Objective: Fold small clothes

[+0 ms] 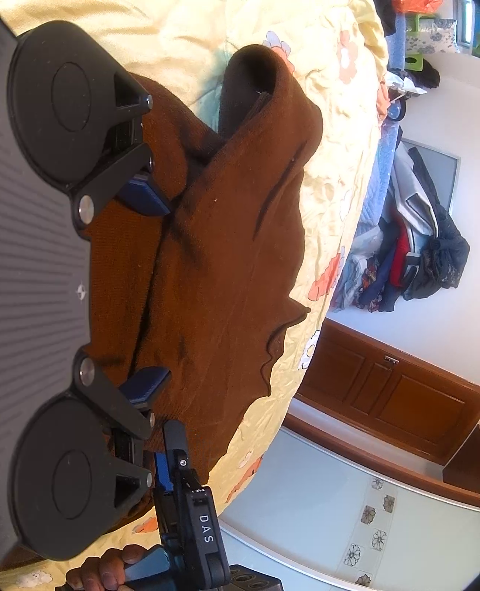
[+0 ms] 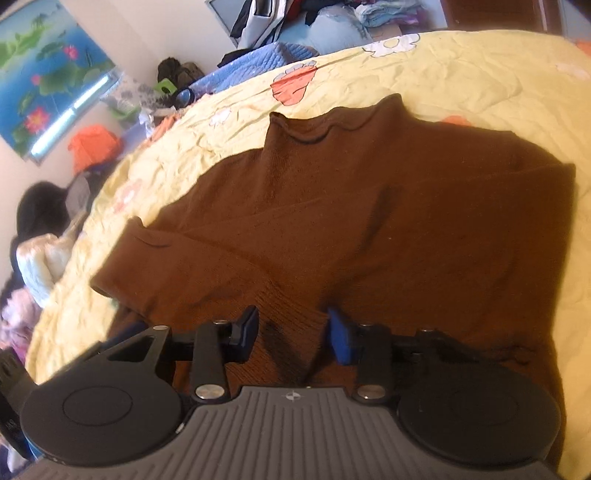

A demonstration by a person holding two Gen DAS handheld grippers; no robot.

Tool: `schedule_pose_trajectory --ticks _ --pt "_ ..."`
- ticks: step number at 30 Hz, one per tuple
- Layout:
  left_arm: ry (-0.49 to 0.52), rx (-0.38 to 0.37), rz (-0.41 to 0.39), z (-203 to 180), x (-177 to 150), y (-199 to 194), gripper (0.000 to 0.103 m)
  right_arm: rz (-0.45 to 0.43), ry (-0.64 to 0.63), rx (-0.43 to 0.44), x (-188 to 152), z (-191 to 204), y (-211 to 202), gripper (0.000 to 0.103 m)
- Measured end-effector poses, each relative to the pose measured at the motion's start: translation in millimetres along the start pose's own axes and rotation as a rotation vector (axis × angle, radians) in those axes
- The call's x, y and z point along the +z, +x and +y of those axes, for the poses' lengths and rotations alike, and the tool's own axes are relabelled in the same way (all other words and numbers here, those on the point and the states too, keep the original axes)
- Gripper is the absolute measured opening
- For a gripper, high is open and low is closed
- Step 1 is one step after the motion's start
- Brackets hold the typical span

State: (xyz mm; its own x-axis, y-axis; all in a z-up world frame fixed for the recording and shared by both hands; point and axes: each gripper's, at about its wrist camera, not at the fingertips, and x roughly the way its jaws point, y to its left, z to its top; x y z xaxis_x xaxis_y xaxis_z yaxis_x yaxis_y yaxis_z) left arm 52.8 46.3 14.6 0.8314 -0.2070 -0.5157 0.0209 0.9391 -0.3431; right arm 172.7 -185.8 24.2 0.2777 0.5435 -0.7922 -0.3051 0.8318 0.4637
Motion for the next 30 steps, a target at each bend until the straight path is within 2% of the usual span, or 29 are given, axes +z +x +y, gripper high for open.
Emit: schedule_pose_trajectory --ticks 1,2,3,6,10,12,15,19,22,23,24,25,26,27,30 --pt "0.000 0.000 0.000 -0.1 0.0 0.0 0.090 -0.005 0.003 0.002 -0.2 -1.6 -0.6 0.034" --pt "0.000 0.002 0.001 -0.2 0.0 0.1 0.090 -0.009 -0.004 0.000 -0.1 -0.6 -1.3 0.015" --pt "0.001 0.002 0.001 -0.3 0.0 0.2 0.090 -0.007 -0.014 -0.003 1.0 -1.3 -2.8 0.012" --pt "0.005 0.003 0.000 -1.3 -0.1 0.4 0.090 -0.037 -0.034 0.034 9.9 -0.9 -14.7 0.012" --pt "0.017 0.009 -0.003 -3.2 -0.7 0.3 0.090 -0.128 -0.048 0.045 38.0 -5.4 -51.1 0.012" --pt "0.026 0.011 -0.005 -4.4 -1.3 -0.1 0.090 -0.144 -0.035 0.005 53.5 -22.0 -64.5 0.012" --pt "0.042 0.013 -0.008 -6.6 -2.1 -1.0 0.090 -0.123 0.023 -0.103 70.1 -64.6 -68.2 0.012" --pt "0.057 0.020 -0.013 -8.5 -1.5 -3.5 0.090 -0.086 0.121 -0.210 72.1 -115.8 -59.1 0.012" --pt "0.069 0.013 -0.053 -9.6 4.3 -21.1 0.090 -0.091 0.191 -0.188 62.9 -130.0 -53.3 0.021" --pt "0.048 0.002 -0.071 -6.3 10.2 -29.9 0.090 -0.102 0.196 -0.188 60.5 -129.1 -54.8 0.039" --pt "0.013 -0.012 -0.107 0.2 18.9 -39.7 0.090 -0.125 0.186 -0.183 59.0 -125.9 -57.5 0.049" --pt "-0.021 -0.013 -0.144 7.5 28.1 -46.6 0.090 -0.163 0.171 -0.176 57.9 -119.6 -63.9 0.064" --pt "-0.058 0.012 -0.165 15.8 39.3 -48.0 0.092 -0.204 0.158 -0.167 55.6 -118.0 -73.2 0.066" --pt "-0.095 0.049 -0.148 26.8 53.1 -41.7 0.093 -0.224 0.153 -0.149 55.5 -116.7 -77.8 0.065" --pt "-0.192 0.157 -0.019 65.1 83.2 5.3 0.093 -0.196 0.142 -0.159 60.0 -117.0 -71.9 0.064"
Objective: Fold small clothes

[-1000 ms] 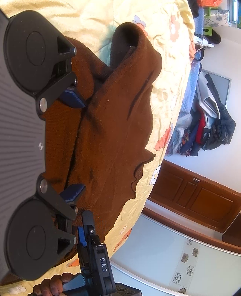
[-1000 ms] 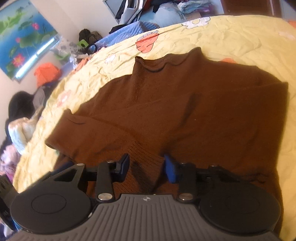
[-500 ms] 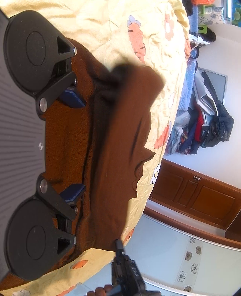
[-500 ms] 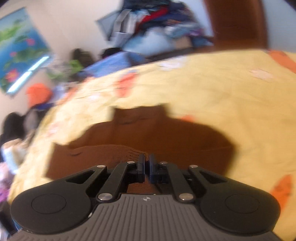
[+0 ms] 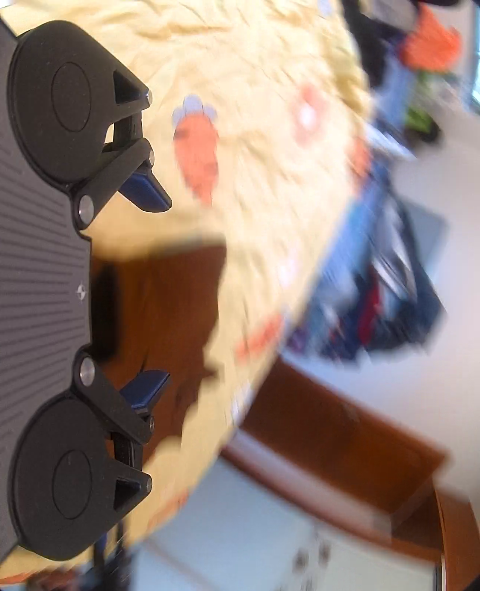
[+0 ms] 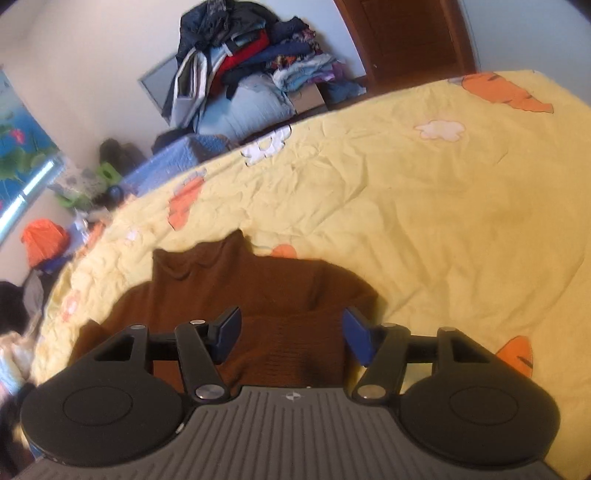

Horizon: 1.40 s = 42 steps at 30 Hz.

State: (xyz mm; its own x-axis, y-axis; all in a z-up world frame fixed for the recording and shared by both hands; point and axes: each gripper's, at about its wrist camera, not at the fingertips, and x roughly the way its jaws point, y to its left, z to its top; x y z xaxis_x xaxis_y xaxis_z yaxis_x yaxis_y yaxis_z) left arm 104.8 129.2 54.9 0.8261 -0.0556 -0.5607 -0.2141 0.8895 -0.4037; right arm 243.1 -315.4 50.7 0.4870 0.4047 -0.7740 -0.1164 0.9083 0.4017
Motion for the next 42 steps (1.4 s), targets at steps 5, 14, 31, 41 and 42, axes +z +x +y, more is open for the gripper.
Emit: schedule_pose_trajectory --ticks 5,14,31,41,42 --pt "-0.055 -0.050 0.161 12.1 15.2 53.3 0.053 0.080 -0.062 -0.072 -15.8 9.0 30.1 0.043" --pt "0.345 0.151 0.171 -15.6 7.0 65.6 0.005 0.028 -0.123 -0.129 -0.2 -2.8 13.1 0.014" --pt "0.578 0.070 0.086 -88.6 -40.2 82.3 0.082 -0.024 -0.338 -0.165 -49.6 72.6 56.2 0.055" --pt "0.542 0.045 0.041 -82.9 -40.1 44.4 0.087 -0.097 -0.372 -0.165 -69.6 80.1 29.0 0.068" --pt "0.539 0.004 0.025 -84.7 -44.9 32.3 0.087 -0.111 -0.356 -0.121 -76.5 82.4 17.5 0.072"
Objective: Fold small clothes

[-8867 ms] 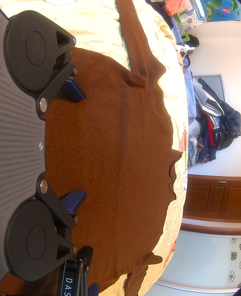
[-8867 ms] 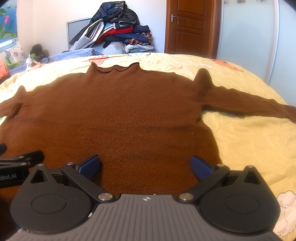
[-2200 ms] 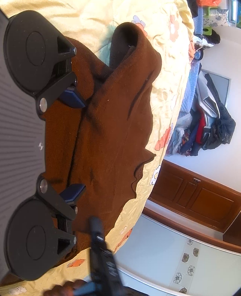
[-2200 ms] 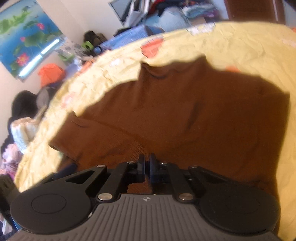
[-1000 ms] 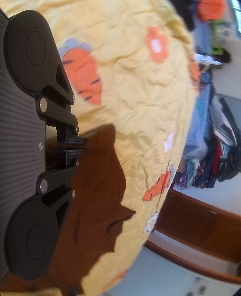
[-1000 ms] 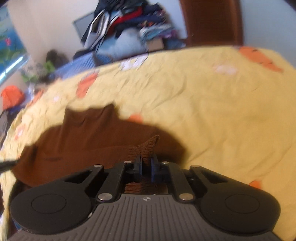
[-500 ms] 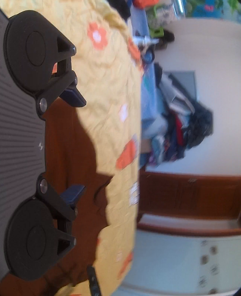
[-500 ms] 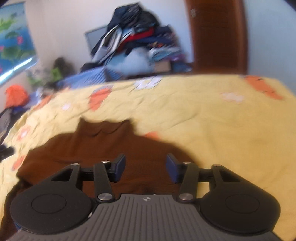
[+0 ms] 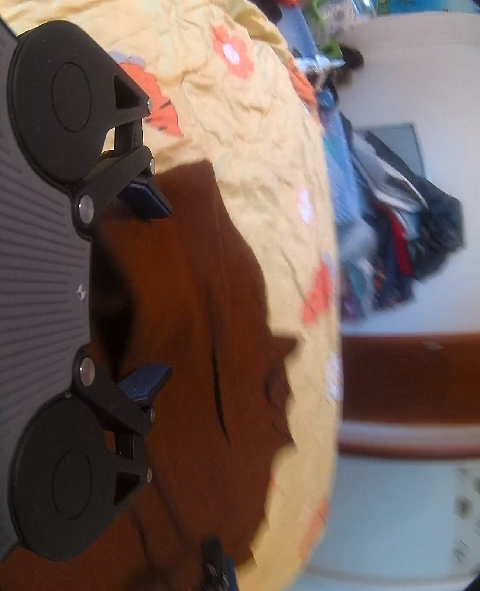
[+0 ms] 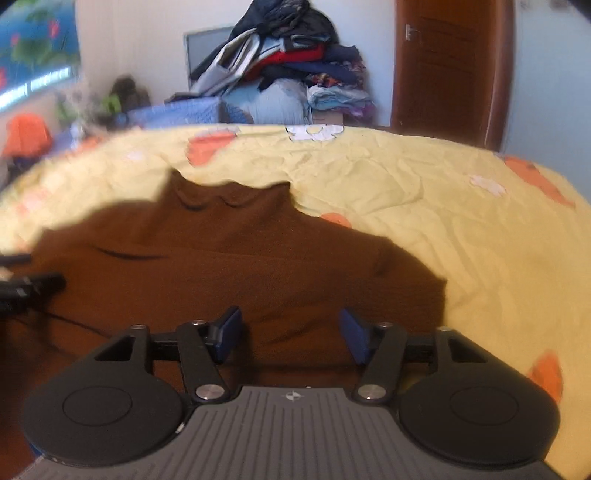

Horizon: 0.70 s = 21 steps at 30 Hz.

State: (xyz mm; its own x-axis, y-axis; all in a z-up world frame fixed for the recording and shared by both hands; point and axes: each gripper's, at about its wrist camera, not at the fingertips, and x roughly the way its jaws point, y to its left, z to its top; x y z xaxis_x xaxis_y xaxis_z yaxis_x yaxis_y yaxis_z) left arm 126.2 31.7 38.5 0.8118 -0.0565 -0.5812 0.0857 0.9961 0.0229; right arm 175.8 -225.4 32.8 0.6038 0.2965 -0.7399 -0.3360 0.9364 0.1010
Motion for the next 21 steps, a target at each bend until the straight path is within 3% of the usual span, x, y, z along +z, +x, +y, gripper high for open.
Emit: schedule_pose_trajectory --ticks 1,3,5,7,10,11,12,13,16,21 --pt "0.008 -0.019 -0.015 -6.1 -2.4 -6.6 0.087 -0.022 0.004 0.048 -7.7 4.2 -9.9 0.081" --pt "0.044 -0.010 -0.021 -21.2 -3.0 -4.5 0.087 -0.036 -0.003 0.063 -17.4 13.2 -15.7 0.083" --pt "0.069 0.016 -0.013 -31.7 4.9 9.2 0.087 0.001 -0.012 0.029 -18.3 20.8 -2.9 0.083" --pt "0.023 0.009 0.011 -31.2 17.5 26.3 0.087 0.016 -0.011 -0.016 -10.4 26.1 10.6 0.084" --pt "-0.022 0.060 0.118 -27.4 17.5 65.5 0.090 0.042 -0.012 -0.100 3.5 29.8 32.8 0.098" --pt "0.000 0.064 0.064 -26.5 10.6 66.1 0.094 0.065 -0.018 -0.128 1.0 28.0 42.2 0.103" --pt "0.000 0.057 0.062 -25.2 9.6 66.6 0.094 0.031 -0.040 -0.122 -5.2 25.8 45.1 0.103" --pt "-0.014 0.060 0.078 -23.3 11.0 65.5 0.094 -0.002 -0.050 -0.112 -11.7 23.8 45.0 0.103" --pt "0.011 0.082 0.082 -28.1 4.8 40.6 0.094 0.020 -0.027 -0.112 -9.5 25.3 33.9 0.103" --pt "-0.006 0.004 0.093 -35.4 -31.3 -1.6 0.098 0.014 0.038 -0.045 -44.4 30.3 -8.2 0.103"
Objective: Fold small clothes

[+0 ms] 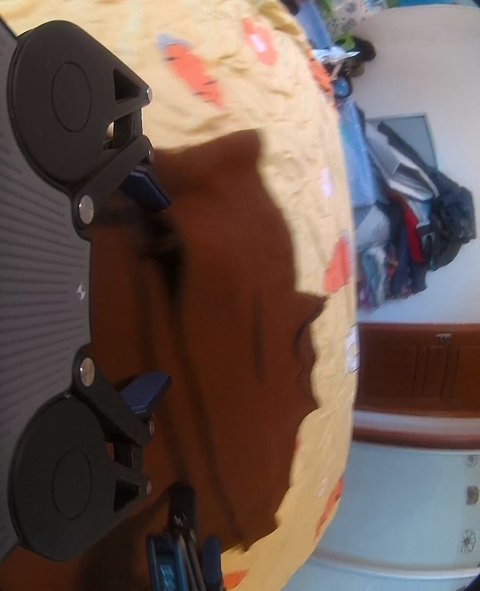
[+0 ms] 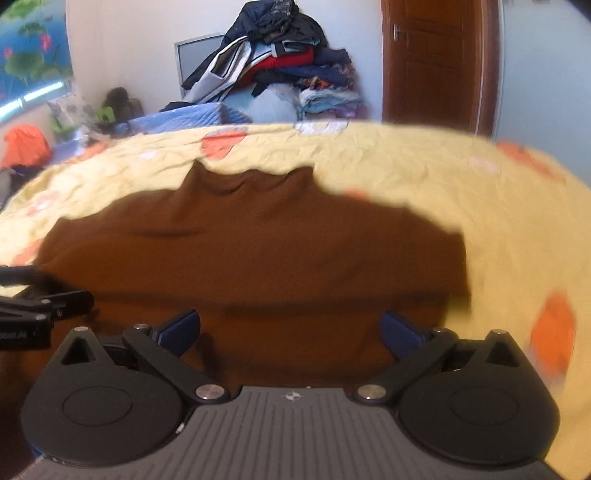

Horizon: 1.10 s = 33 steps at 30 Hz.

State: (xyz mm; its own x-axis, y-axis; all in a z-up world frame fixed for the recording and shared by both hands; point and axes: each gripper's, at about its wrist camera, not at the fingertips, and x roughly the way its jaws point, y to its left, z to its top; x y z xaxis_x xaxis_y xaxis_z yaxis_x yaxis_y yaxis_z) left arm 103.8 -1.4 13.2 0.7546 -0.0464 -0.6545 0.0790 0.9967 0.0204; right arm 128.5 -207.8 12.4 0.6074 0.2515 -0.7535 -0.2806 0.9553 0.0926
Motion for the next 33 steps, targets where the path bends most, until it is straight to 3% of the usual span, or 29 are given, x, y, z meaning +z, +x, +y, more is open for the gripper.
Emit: schedule_pose_trajectory --ticks 3,7,33 --pt "-0.036 -0.008 -0.013 3.4 -16.0 -0.1 0.103 -0.021 -0.093 -0.053 -15.4 14.4 -1.8 0.103" --pt "-0.036 0.019 -0.011 2.8 -16.7 2.2 0.103 -0.016 -0.093 -0.072 -11.5 17.6 3.9 0.103" --pt "-0.048 0.022 -0.014 5.5 -17.3 -3.0 0.103 -0.029 -0.079 -0.096 -13.0 16.8 5.9 0.103"
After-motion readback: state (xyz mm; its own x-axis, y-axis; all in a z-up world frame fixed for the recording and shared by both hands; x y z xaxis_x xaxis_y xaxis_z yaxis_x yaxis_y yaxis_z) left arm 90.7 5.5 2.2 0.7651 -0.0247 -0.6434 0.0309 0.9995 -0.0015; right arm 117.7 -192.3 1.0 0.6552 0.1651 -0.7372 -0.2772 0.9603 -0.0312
